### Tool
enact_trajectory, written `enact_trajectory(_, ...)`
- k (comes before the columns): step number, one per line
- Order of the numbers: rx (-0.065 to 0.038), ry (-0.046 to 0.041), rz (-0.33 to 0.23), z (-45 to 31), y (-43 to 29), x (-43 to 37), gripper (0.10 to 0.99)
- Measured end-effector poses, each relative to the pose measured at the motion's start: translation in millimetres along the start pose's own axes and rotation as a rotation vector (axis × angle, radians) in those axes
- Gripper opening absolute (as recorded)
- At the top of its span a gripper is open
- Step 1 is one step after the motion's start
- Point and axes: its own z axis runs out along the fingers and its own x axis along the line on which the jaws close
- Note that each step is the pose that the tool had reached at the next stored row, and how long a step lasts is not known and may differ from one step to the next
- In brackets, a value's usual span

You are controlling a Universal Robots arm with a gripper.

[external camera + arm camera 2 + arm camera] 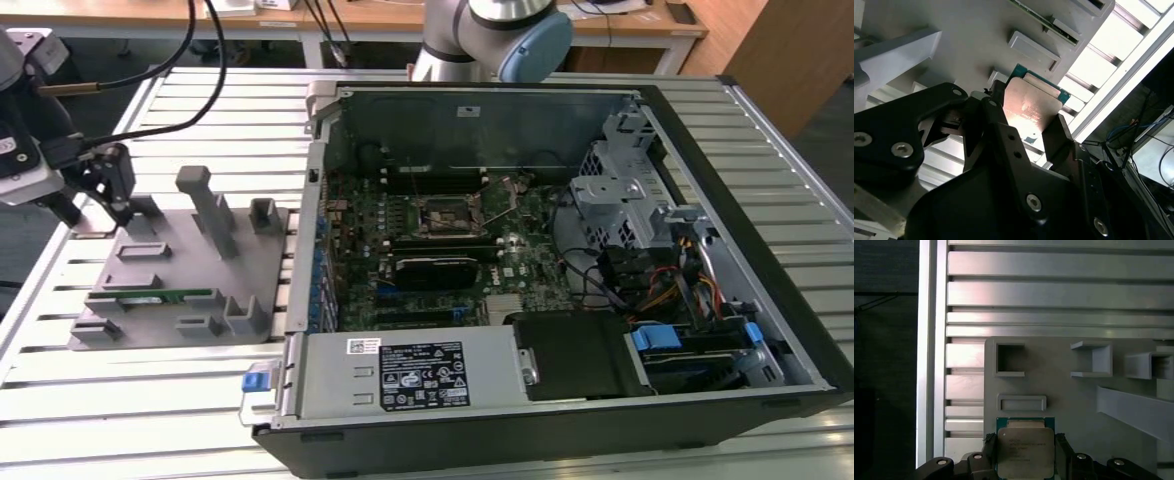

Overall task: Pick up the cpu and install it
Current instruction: 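Pick up the cpu and move it towards the insertion slot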

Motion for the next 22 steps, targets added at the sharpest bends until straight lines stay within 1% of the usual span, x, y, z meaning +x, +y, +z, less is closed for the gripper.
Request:
enact_trajectory(4, 0.000, 0.0000, 0.000, -3.8, 0.2, -0.1, 0.541)
enact_trajectory(12, 0.000, 0.0001, 0.000, -17.8, 1.0, -0.3, 0.541)
enact_trajectory(22, 0.000, 0.0000, 0.000, -31.6, 1.7, -0.6, 0.541)
